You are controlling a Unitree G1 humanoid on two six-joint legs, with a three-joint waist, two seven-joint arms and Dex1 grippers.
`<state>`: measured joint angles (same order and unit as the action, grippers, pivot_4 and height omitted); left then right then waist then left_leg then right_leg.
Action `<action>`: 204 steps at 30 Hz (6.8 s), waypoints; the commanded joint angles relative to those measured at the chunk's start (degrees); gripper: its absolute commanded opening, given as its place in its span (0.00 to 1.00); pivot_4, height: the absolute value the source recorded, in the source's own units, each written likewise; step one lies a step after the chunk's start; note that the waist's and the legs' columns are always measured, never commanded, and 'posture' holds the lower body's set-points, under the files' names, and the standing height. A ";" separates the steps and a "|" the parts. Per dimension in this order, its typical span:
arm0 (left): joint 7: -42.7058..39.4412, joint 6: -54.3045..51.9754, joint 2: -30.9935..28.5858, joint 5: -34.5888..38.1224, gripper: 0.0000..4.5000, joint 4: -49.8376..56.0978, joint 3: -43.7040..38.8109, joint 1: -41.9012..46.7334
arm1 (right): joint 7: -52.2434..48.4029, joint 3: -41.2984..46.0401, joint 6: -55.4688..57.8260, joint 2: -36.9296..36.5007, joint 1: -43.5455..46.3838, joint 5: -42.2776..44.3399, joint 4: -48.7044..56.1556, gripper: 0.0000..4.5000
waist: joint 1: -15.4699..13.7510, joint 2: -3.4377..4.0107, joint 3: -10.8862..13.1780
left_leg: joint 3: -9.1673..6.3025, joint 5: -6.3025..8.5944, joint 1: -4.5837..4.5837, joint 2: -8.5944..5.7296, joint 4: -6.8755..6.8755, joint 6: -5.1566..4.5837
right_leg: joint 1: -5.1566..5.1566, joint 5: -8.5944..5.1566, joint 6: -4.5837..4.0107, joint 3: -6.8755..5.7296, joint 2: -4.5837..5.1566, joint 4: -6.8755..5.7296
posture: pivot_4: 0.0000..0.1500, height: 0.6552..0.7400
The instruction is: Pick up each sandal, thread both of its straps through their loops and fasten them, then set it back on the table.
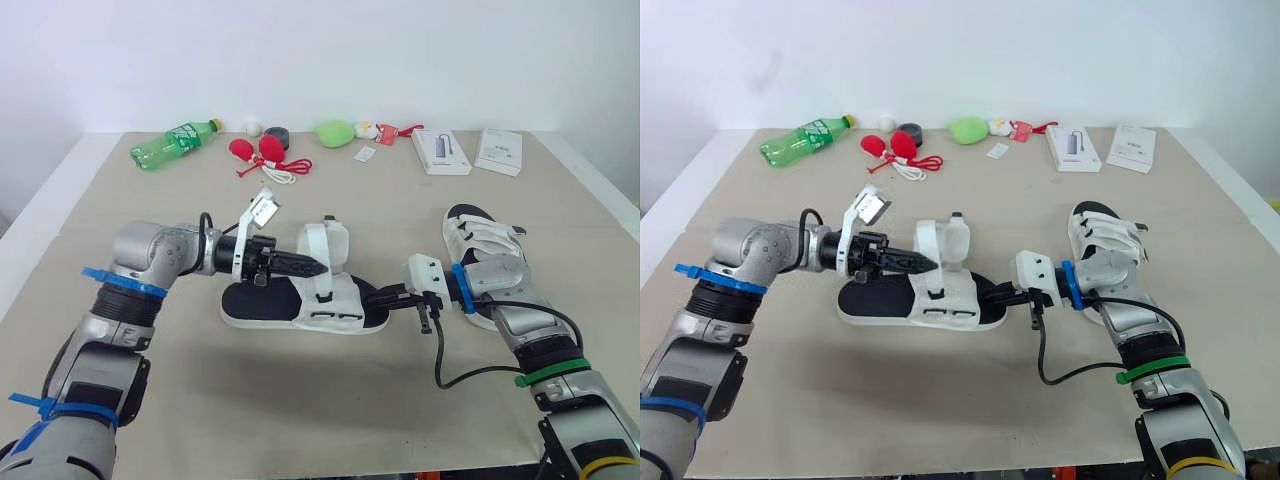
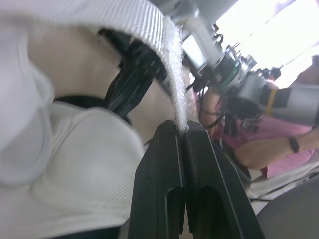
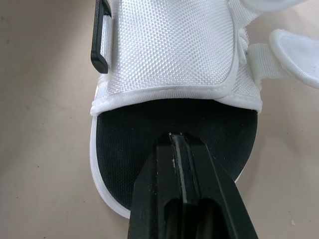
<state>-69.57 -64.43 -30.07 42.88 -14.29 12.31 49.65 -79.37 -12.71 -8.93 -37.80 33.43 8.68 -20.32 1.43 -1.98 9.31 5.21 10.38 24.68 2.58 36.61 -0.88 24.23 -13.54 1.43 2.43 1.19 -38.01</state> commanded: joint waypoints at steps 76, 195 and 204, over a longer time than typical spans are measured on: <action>-7.86 -2.37 0.78 -3.85 0.02 3.42 0.02 1.76 | 0.12 -0.51 -0.41 -1.05 -0.30 -1.60 0.01 0.00 | -0.05 0.00 0.00 | -0.04 0.01 0.01 -0.06 0.03 -0.02 | -0.03 -0.04 0.18 -0.01 0.05 -0.07 | 1.00 1.00; -18.45 1.99 -19.65 2.03 0.73 31.99 4.13 -12.60 | -0.64 -1.66 -5.40 -0.77 0.89 -3.86 -4.20 0.00 | 0.00 0.01 -0.02 | 0.02 0.01 -0.11 -0.02 0.13 -0.02 | -0.15 -0.07 0.00 0.02 0.10 -0.08 | 1.00 1.00; -2.04 9.59 -8.95 -6.28 0.73 28.38 5.53 -19.00 | -0.82 -1.62 -4.79 -0.32 1.28 -3.54 -4.25 0.00 | -0.13 -0.18 -0.03 | -0.03 -0.05 -0.30 0.04 0.16 0.05 | -0.29 0.05 -0.19 -0.02 0.11 -0.10 | 1.00 1.00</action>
<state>-72.70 -56.22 -38.98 37.35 14.33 19.19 29.91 -79.66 -13.45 -14.12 -38.01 34.91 6.45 -23.93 1.29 -2.16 9.28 5.19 10.33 24.37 2.62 36.77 -0.83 23.93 -13.49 1.24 2.42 1.30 -38.11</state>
